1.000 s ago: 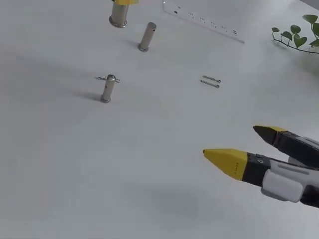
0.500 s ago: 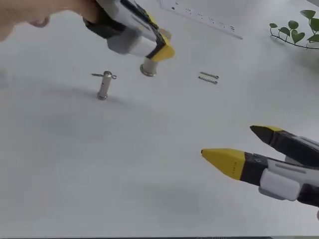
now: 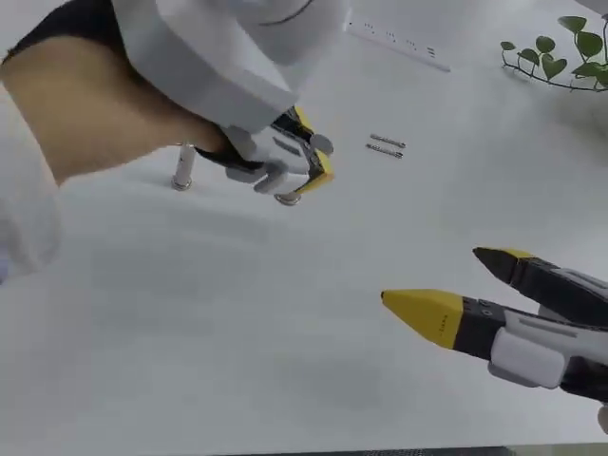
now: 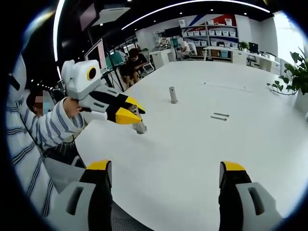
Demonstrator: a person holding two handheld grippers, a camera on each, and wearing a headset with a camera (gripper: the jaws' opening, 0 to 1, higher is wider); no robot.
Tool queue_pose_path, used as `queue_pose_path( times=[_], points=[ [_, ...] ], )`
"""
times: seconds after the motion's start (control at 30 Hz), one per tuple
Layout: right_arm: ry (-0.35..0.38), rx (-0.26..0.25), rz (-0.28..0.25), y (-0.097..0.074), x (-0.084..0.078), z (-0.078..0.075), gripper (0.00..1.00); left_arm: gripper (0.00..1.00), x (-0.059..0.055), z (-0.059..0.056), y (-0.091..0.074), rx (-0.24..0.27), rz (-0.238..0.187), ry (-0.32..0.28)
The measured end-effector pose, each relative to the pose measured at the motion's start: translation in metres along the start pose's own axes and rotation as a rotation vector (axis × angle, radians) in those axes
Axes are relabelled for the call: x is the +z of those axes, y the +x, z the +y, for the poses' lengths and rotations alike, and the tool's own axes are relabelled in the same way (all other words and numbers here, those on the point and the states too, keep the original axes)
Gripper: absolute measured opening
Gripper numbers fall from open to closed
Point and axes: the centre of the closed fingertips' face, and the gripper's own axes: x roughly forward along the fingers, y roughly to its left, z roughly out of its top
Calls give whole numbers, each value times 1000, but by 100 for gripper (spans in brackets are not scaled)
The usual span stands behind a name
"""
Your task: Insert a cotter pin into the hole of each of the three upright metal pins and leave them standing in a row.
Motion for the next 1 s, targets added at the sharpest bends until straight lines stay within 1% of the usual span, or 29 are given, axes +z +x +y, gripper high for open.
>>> queue_pose_path(
  times=[0.1,0.2,0.27,0.4,0.5,0.6,0.7,1.0],
  points=[
    [8,-1,0,-1,-2,-1,91,9,-5,-3,4,0,3,-11],
    [12,-6,4,-1,-5,-3,91,9,-15,-5,9,10,26,2],
    [14,-16,7,-1,-7,-6,91,9,-18,-6,11,13,30,4],
    [19,-16,10,-1,-9,-7,91,9,-21,-9,12,21,34,-1],
    [21,-11,16,1,-11,-7,91,9,-23,-5,12,29,36,-13],
    [25,-8,24,3,-14,-7,91,9,-25,-1,12,38,26,-29],
    [21,-6,27,4,-15,-6,91,9,-28,-1,12,36,13,-30],
    [17,-6,24,5,-13,-6,91,9,-37,-2,18,39,14,-29]
  ],
)
